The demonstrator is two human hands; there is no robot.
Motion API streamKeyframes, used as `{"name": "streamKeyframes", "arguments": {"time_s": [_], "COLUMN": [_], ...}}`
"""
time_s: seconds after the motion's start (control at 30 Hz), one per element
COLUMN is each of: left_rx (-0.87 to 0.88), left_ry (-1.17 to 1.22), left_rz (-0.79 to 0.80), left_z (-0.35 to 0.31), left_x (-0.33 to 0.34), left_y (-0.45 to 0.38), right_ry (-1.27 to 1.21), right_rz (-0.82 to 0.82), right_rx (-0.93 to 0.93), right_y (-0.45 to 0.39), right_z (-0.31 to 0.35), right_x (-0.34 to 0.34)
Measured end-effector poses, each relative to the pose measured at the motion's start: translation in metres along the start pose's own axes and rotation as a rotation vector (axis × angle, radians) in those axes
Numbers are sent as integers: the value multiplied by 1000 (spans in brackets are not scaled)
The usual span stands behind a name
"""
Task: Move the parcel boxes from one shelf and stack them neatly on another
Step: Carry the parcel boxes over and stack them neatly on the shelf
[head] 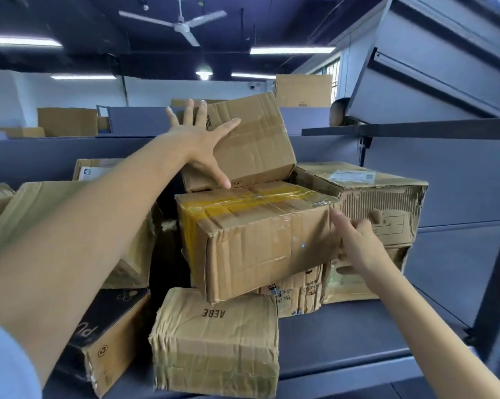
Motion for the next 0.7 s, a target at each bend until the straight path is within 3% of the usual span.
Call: {"name": "streamKeyframes", "arguments": {"time_s": [0.1,0.2,0.3,0.43,0.47,0.53,0.6,0.63,0.7], "left_rx": [14,37,-117,-263,-258,-234,-192,-166,-100], "left_ry": [40,123,463,800,821,789,734,722,725], "left_rz": [18,-73,-277,-251,-281,-385,-501,-557,-678], "left_z": [-3,-4,22,43,43,44,41,39,32], "left_x": [6,6,2,17,13,-3,-19,-25,-35], "left_y": [-3,-3,-2,1,4,15,29,37,55], "right_ry": [-31,-240,-430,-502,-405,42,423,433,223], "right_rz": [93,205,226,209,192,115,-77,-158,-237], "right_rx": [184,329,406,428,396,231,-64,-203,-376], "right_y": [0,4,9,18,22,25,23,24,26], "right_z": [-14,-21,-26,-30,-26,-8,25,44,75], "right_x": [-5,1,11,21,18,2,-18,-23,-28]}}
Point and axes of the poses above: each hand's wrist, its own y-axis away from the middle knuckle, its own x-axis out of the palm, z = x × y, the point moved 8 cm from there along -y, towards the middle knuckle, and after that the axes turned 8 degrees about -y, right-handed, at the moved point
